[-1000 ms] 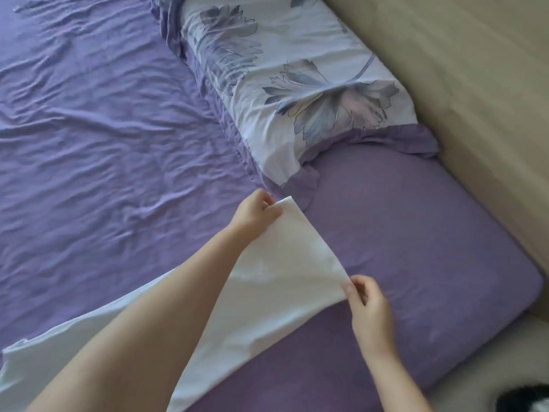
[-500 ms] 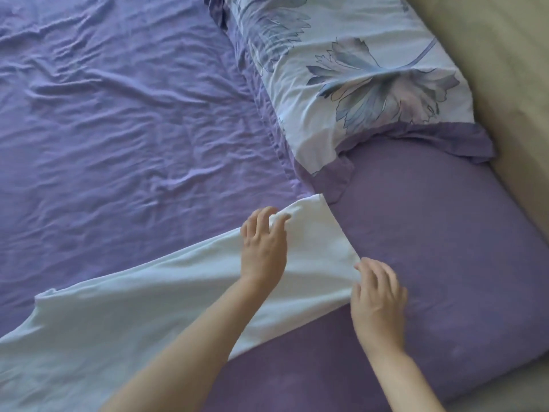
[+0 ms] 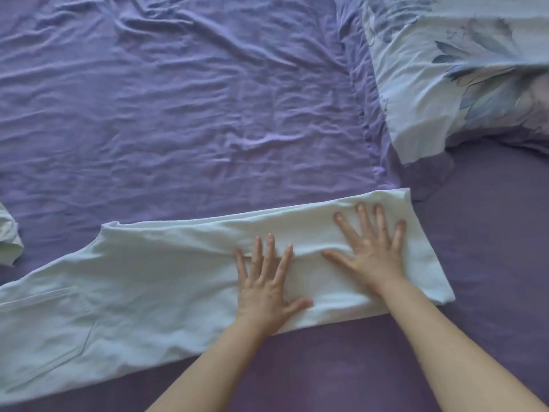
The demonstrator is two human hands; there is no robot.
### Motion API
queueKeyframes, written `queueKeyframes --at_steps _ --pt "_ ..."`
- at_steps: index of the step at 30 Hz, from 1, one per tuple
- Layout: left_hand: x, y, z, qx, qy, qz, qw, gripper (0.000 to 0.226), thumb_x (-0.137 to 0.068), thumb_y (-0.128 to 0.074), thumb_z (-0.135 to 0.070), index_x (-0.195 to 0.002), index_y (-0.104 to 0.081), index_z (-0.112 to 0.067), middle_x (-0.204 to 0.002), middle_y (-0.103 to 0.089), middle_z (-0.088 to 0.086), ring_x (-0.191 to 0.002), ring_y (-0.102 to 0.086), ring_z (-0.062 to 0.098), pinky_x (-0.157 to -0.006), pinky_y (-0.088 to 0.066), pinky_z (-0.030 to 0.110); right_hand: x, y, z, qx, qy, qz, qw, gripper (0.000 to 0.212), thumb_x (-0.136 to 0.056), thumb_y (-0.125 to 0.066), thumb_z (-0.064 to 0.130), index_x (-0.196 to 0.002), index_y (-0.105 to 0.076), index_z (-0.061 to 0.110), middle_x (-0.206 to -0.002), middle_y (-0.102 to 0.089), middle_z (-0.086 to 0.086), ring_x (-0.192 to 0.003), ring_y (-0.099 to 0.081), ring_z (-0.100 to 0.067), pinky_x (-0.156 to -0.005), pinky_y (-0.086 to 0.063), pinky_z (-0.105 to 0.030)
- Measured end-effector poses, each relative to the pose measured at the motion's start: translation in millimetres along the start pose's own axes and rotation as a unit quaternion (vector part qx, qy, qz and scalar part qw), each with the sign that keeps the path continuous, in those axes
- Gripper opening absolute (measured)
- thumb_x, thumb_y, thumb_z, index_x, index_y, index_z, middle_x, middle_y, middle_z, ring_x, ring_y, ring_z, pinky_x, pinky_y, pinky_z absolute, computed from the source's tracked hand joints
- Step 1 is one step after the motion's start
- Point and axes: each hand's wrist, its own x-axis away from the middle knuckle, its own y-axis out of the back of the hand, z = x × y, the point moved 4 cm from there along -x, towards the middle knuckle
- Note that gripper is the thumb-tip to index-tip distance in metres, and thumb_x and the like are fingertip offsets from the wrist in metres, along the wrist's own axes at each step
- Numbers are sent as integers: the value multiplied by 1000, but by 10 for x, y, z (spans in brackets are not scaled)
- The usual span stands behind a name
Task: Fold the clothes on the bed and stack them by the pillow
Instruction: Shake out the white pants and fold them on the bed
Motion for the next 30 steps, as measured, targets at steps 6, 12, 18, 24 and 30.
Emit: queueKeyframes --at_steps 6,12,18,24,30 --pt "313 121 438 75 17 -153 985 74 -75 -52 -66 -137 -38 -27 -139 -37 11 -132 -31 30 -107 -28 63 97 230 253 -50 -32 -57 997 61 -86 -26 70 -141 -29 44 -158 -11 -6 -145 4 -31 -109 1 -64" --pt "211 259 1389 73 174 -88 978 69 -88 -27 -61 -143 -38 -22 -151 -31 15 -144 -14 33 -114 -9 56 92 99 1307 -31 148 -44 988 67 -86 -3 68 -144 -24 42 -157 -16 2 -144 7 -22 -110 -1 -62" --pt "-29 77 1971 66 152 77 983 92 -64 -12 -89 -132 32 -48 -146 40 -6 -137 37 23 -111 15 59 -249 -26 1371 4 79 44 996 63 -73 6 74 -130 25 55 -155 20 10 -141 26 -16 -107 15 -61" --pt "48 115 1944 68 124 48 989 104 -65 -32 -87 -138 28 -43 -144 45 -2 -135 40 24 -110 14 60 102 195 1765 7 170 -97 981 57 -91 -23 56 -141 -37 32 -154 -25 -8 -144 -9 -32 -109 -5 -65" --pt "852 -123 1641 25 16 -13 999 88 -76 -35 -78 -148 -21 -28 -158 -11 10 -144 -12 33 -105 -18 68 509 -252 1801 49 194 -31 979 62 -90 -11 65 -144 -22 37 -157 -14 -2 -144 -10 -30 -109 -9 -64"
